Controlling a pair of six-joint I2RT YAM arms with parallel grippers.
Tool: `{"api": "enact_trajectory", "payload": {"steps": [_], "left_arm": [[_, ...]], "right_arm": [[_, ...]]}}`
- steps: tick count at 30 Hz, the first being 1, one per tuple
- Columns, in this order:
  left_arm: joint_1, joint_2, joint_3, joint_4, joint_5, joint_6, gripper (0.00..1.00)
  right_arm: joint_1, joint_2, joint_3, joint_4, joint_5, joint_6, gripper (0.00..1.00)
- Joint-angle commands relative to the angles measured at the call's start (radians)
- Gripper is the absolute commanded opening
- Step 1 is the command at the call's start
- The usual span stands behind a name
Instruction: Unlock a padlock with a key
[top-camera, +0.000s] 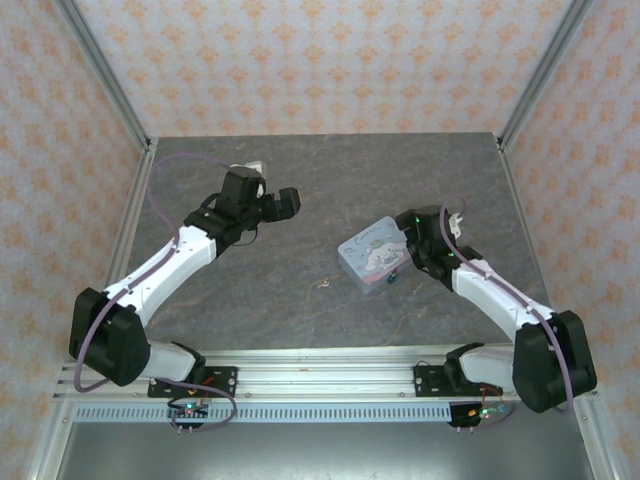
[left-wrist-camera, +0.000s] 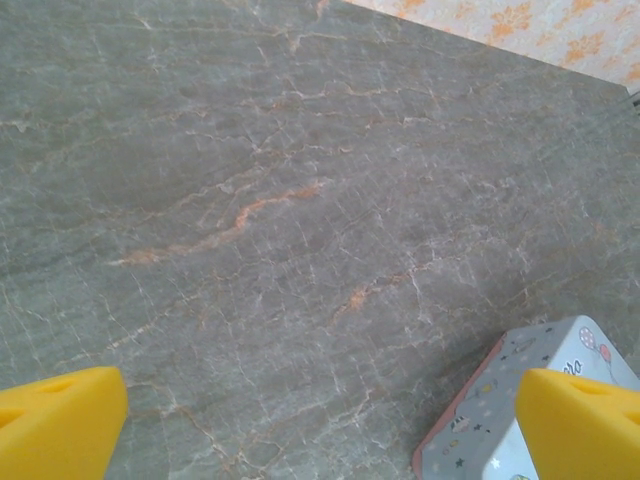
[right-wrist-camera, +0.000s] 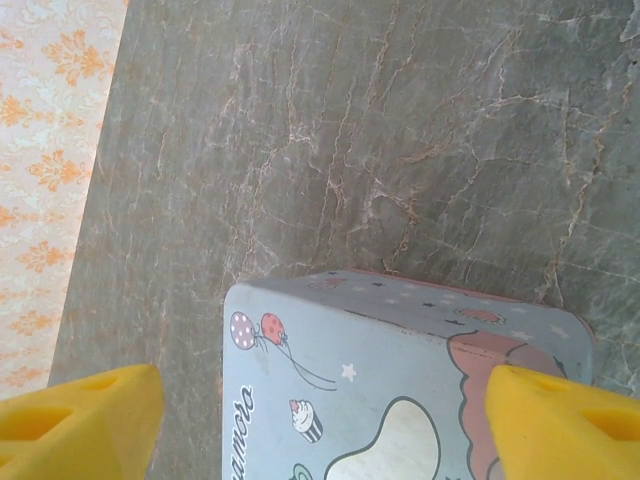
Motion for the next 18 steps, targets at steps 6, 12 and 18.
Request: {"api": "enact_trajectory", "payload": {"steps": [6, 12, 18], "left_arm": [[-0.098, 0.024, -0.004, -0.022, 0.016, -0.130, 1.00], [-0.111, 0.047, 0.008, -0.012, -0.002, -0.156, 1.00], [-0.117, 0.074, 0.033, -0.010, -0.008, -0.164, 1.00]], "right_arm": [[0.005, -0.125, -0.112, -0.146, -0.084, -0.092, 0.84], [0.030, -0.199, -0.159, -0.230, -0.134, -0.152, 0.84], [0.043, -0.210, -0.204, -0.196, -0.161, -0.139, 0.82]]}}
